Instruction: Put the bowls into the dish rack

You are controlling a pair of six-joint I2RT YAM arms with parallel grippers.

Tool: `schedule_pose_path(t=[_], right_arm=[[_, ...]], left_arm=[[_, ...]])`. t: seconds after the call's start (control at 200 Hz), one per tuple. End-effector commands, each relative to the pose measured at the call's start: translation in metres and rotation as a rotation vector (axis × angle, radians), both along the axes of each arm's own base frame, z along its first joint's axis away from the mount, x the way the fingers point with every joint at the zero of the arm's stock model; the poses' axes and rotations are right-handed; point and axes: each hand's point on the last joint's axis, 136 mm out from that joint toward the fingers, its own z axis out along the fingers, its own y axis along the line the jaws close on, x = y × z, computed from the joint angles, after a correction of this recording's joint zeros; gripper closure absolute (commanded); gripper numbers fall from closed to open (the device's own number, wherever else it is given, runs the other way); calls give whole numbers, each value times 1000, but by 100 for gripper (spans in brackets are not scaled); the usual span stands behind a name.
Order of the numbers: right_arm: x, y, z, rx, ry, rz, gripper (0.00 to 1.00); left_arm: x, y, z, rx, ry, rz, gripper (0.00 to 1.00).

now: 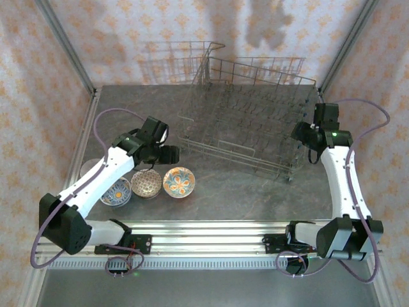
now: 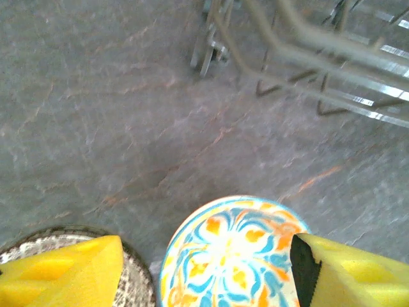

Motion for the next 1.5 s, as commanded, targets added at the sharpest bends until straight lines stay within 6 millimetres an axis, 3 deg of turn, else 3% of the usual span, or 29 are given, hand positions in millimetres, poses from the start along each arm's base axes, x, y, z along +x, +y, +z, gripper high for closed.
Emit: schedule_pose_path(t=[0.0, 0.21, 0.45, 0.696, 1.311, 1.496], right_arm=[[-13, 31, 9, 52, 6, 115, 33], [-23, 58, 9, 80, 18, 196, 32], [-35, 56, 7, 66, 7, 199, 31], [-34, 58, 7, 72, 3, 205, 31], [-33, 55, 2, 52, 8, 199, 31], [-33, 57, 4, 58, 5, 207, 31]], left_arm=[[-25, 12, -23, 77, 108, -49, 30], [-27, 1, -47, 101, 213, -138, 36], [-27, 2, -72, 169, 297, -200, 40], [-27, -4, -87, 184, 350, -236, 43], [-21, -13, -89, 143, 334, -209, 66], [-18, -22, -85, 62, 296, -148, 71]])
